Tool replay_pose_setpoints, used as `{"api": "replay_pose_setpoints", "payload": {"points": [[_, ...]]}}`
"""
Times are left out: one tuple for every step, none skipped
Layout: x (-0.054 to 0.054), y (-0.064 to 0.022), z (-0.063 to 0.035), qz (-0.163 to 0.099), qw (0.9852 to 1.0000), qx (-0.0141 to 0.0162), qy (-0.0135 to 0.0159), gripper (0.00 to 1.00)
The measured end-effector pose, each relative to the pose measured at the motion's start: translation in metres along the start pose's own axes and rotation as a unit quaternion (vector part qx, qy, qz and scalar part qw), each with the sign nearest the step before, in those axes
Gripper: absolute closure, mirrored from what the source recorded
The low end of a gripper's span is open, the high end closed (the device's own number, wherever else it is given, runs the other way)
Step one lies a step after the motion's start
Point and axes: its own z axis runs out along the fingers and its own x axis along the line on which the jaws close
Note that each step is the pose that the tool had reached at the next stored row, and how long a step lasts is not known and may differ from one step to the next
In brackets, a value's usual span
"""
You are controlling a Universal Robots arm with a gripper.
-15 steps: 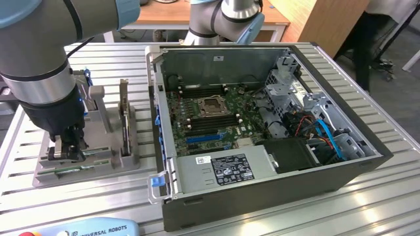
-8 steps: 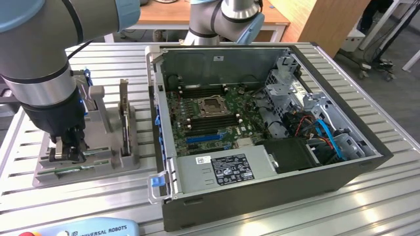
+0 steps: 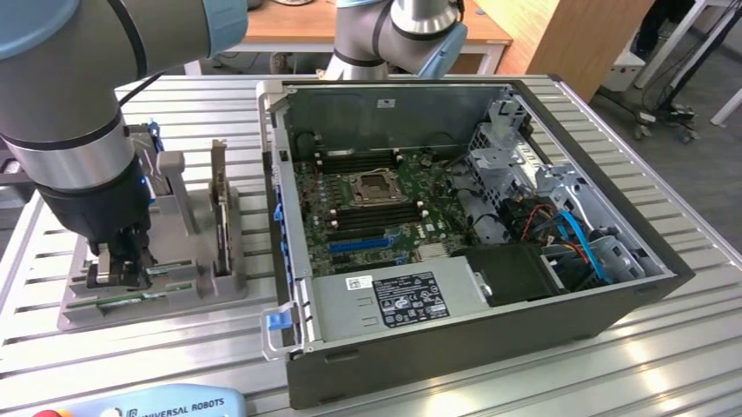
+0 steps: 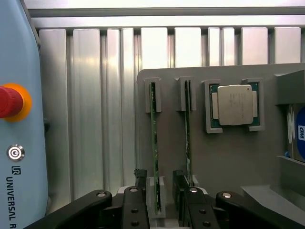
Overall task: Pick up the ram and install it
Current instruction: 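Pick up the ram and move it above insertion slot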
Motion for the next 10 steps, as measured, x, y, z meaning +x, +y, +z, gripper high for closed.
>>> {"api": "replay_pose_setpoints", "payload": {"points": [[0.0,-0.0001,0.0008,0.0,1.0,0.0001,0.0,0.64],[0.0,-0.0001,0.0016,0.0,1.0,0.0,0.0,0.64],[0.0,-0.0001,0.0026,0.0,1.0,0.0,0.0,0.64],[0.0,-0.0002,0.0036,0.0,1.0,0.0,0.0,0.64],[0.0,-0.0002,0.0047,0.0,1.0,0.0,0.0,0.64],[0.0,-0.0003,0.0058,0.0,1.0,0.0,0.0,0.64],[0.0,-0.0003,0.007,0.0,1.0,0.0,0.0,0.64],[0.0,-0.0004,0.008,0.0,1.0,0.0,0.0,0.64],[0.0,-0.0004,0.009,0.0,1.0,0.0,0.0,0.64],[0.0,-0.0004,0.0099,0.0,1.0,0.0,0.0,0.64]]}}
